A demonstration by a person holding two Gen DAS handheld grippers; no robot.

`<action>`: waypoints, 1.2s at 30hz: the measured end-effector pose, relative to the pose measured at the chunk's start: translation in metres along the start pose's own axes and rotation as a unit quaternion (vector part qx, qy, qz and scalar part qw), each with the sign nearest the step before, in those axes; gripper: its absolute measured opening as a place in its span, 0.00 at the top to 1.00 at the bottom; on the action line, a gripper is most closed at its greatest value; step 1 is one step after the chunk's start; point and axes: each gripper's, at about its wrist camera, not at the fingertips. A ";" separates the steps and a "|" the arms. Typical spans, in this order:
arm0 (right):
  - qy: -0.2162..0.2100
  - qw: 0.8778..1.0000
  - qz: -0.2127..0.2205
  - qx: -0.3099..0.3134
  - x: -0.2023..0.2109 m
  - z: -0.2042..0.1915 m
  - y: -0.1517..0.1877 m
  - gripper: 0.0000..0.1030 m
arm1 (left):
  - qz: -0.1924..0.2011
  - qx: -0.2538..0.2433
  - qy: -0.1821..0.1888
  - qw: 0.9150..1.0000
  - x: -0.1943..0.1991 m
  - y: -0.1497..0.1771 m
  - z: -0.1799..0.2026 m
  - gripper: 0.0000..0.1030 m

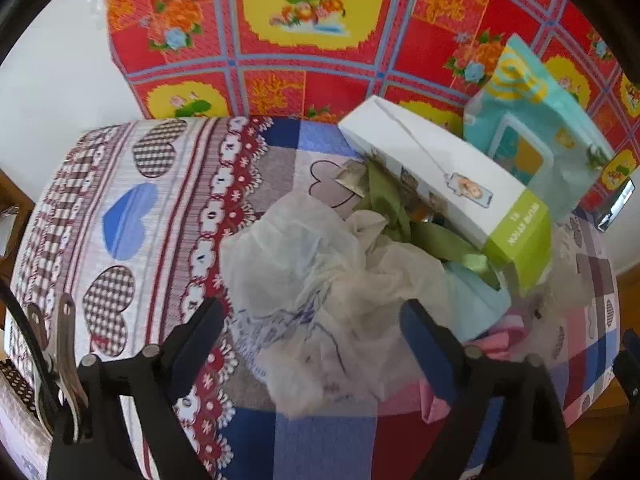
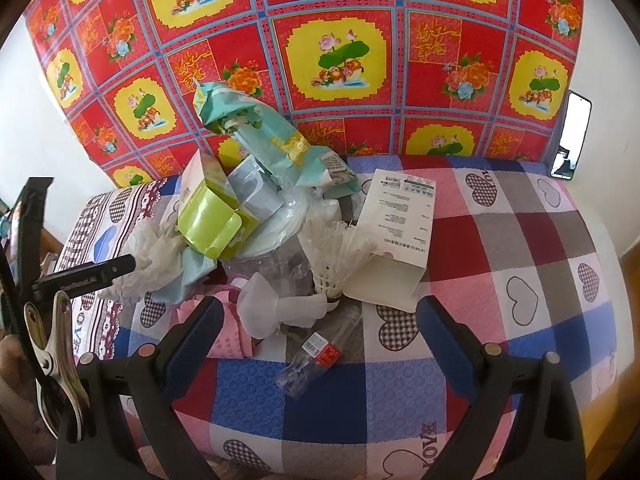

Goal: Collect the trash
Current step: 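Reach the left gripper toward the crumpled white tissue on the pile, then close the left gripper on the white tissue and lift it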

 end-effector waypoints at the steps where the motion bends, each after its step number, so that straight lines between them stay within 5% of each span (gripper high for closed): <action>1: 0.000 1.000 -0.001 -0.002 0.000 0.001 0.000 0.04 | -0.003 -0.002 0.000 1.000 -0.004 -0.002 0.000 0.13; 14: 0.009 1.000 -0.012 -0.022 0.000 0.006 0.006 0.05 | -0.029 -0.010 0.018 0.999 -0.040 -0.003 0.000 0.27; 32: 0.004 0.999 -0.030 -0.020 -0.006 0.003 0.010 0.11 | -0.025 0.004 0.038 0.999 -0.056 0.002 -0.007 0.25; 36: 0.000 0.999 -0.034 -0.017 -0.009 -0.001 0.009 0.13 | -0.021 0.002 0.049 0.999 -0.057 0.003 -0.006 0.33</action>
Point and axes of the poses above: each gripper's, at about its wrist camera, not at the fingertips, and x roughly against the way its jaws point, z to its right, y to its underside, and after that the axes turned 4 degrees about x, right-handed
